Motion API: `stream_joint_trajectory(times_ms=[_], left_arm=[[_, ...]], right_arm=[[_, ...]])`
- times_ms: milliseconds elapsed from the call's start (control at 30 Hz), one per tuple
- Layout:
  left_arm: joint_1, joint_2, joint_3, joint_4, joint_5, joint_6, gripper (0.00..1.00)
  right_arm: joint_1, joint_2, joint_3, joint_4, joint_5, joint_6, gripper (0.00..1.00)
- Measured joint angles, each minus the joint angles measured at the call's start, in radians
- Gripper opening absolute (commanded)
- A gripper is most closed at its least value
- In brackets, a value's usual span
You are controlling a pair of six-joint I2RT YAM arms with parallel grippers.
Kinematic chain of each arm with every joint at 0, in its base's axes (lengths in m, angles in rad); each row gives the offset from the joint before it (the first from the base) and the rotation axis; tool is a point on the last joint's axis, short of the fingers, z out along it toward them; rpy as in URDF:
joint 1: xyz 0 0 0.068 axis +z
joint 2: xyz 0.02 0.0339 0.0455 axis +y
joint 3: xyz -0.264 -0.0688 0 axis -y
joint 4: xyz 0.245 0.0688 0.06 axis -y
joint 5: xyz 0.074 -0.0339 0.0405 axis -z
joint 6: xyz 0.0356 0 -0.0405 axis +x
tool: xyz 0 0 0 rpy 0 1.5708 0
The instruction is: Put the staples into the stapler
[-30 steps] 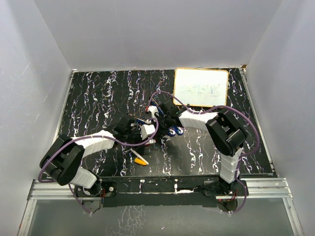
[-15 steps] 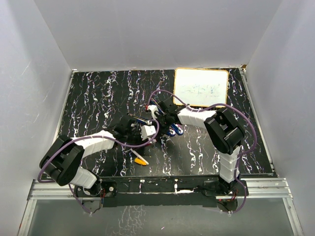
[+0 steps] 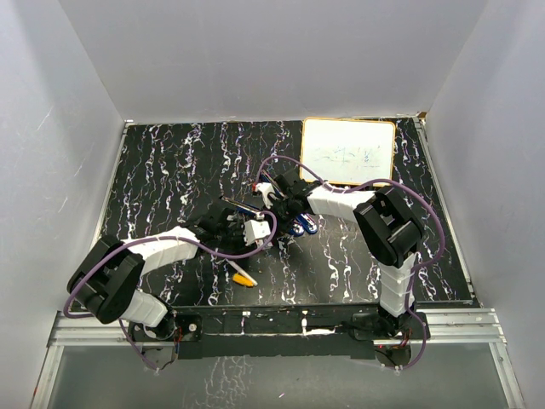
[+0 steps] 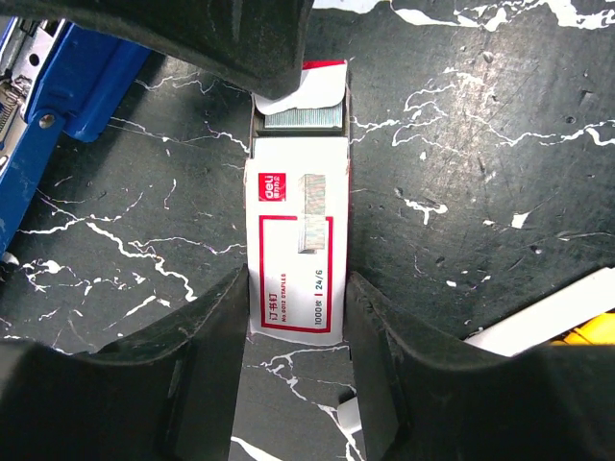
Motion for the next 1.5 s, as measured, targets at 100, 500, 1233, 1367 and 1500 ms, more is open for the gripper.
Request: stream_joint_trajectory(times_ms=[100,500,1233,1367,1500], left_arm=[[-0.003,0.000,0.000,-0.003,0.000,0.008,0.38],[-0.004,-0.002,0.002,-0.017,0.002,0.043,0.39],[-0.005,-0.034,-0.018,-0.032,-0.033,0.075,0.44],[-0.005,-0.037,-0.019,-0.038,-0.038,0.083,0.44],[-0.005,-0.048,-0.024,-0.048,-0.045,0.100,0.44]], right_arm=[[0.000,0.000,0.000,-0.005,0.000,-0.007,0.08],[0.000,0.000,0.000,-0.013,0.006,-0.026,0.08],[0.000,0.000,0.000,-0.022,0.026,-0.029,0.08],[0.000,0.000,0.000,-0.024,0.029,-0.035,0.08],[0.000,0.000,0.000,-0.024,0.029,-0.042,0.08]])
